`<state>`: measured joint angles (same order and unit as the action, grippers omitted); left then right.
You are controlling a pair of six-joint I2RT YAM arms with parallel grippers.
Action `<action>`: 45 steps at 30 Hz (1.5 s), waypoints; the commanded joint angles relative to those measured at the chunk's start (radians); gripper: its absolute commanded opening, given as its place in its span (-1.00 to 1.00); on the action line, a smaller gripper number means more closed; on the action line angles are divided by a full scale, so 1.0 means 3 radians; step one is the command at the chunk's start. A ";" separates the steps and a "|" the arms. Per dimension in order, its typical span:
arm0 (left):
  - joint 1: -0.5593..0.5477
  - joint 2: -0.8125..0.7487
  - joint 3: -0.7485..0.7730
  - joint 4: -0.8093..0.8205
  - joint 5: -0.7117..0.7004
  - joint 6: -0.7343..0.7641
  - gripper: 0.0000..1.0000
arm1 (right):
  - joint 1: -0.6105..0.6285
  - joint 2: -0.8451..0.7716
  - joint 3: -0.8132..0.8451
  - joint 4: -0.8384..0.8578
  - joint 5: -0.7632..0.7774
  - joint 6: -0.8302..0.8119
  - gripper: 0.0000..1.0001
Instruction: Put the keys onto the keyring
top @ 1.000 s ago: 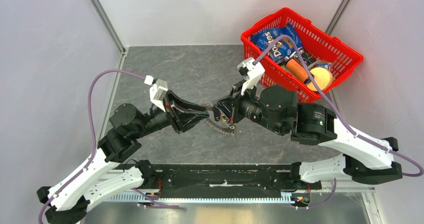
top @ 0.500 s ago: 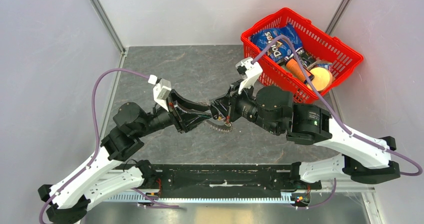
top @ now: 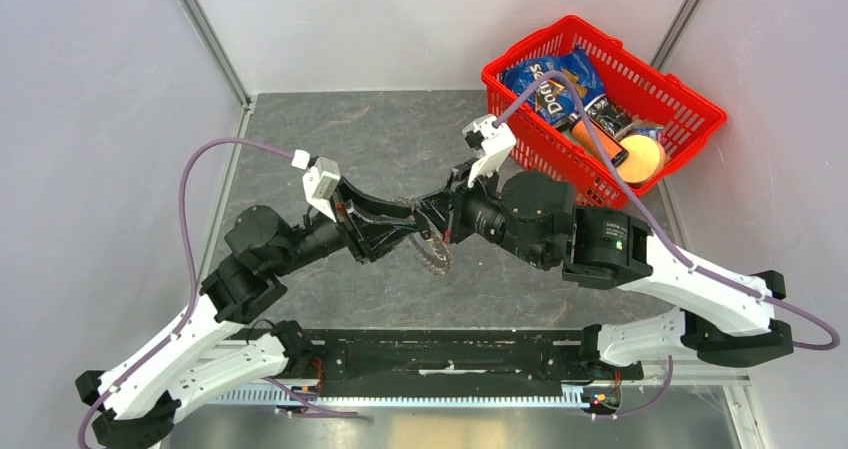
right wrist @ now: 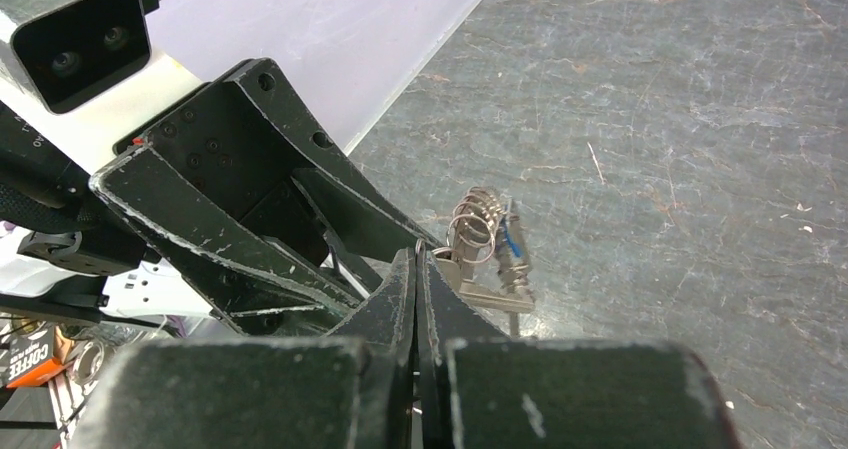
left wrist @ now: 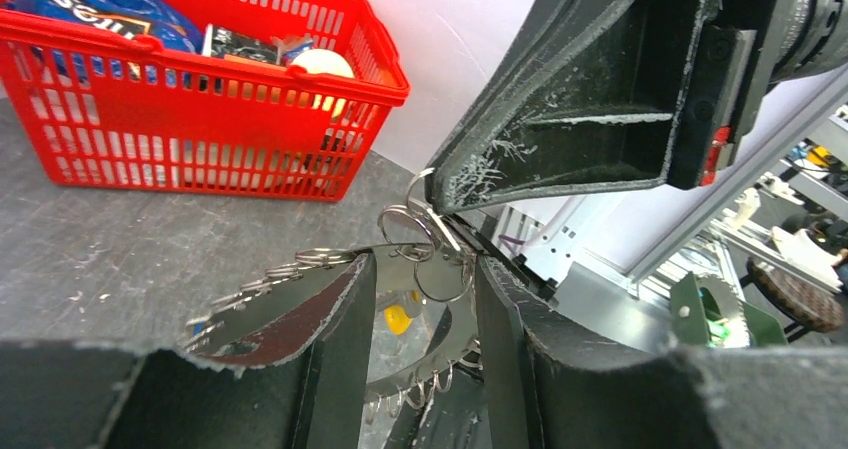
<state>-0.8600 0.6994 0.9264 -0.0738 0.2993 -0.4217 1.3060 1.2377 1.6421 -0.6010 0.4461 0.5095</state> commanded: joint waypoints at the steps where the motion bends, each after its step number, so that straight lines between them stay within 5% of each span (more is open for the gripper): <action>1: -0.0007 -0.0010 0.0150 -0.0058 -0.0271 0.0264 -0.04 | 0.0002 -0.0005 0.0047 0.0288 0.0013 0.0080 -1.00; 15: -0.0027 0.0079 0.0294 -0.0158 -0.0446 0.0414 -0.06 | 0.0003 0.0048 0.0004 0.0367 -0.0021 0.0106 -1.00; 19: -0.0027 0.0099 0.0302 -0.0135 -0.0396 0.0409 -0.28 | 0.0002 0.0057 -0.0015 0.0380 -0.0049 0.0122 -1.00; 24: -0.0026 0.0133 0.0287 -0.0132 -0.0285 0.0428 -0.94 | 0.0003 0.0027 -0.0035 0.0390 -0.0066 0.0140 -1.00; 45: -0.0029 -0.0105 0.0176 0.0337 0.0364 0.0215 -0.96 | 0.0003 -0.0641 -0.0661 0.0372 -0.0054 0.0150 -1.00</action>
<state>-0.8711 0.7036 0.9745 -0.1116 0.3462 -0.3294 1.3079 1.1069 1.4696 -0.5098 0.3985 0.5507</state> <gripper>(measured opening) 0.039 0.004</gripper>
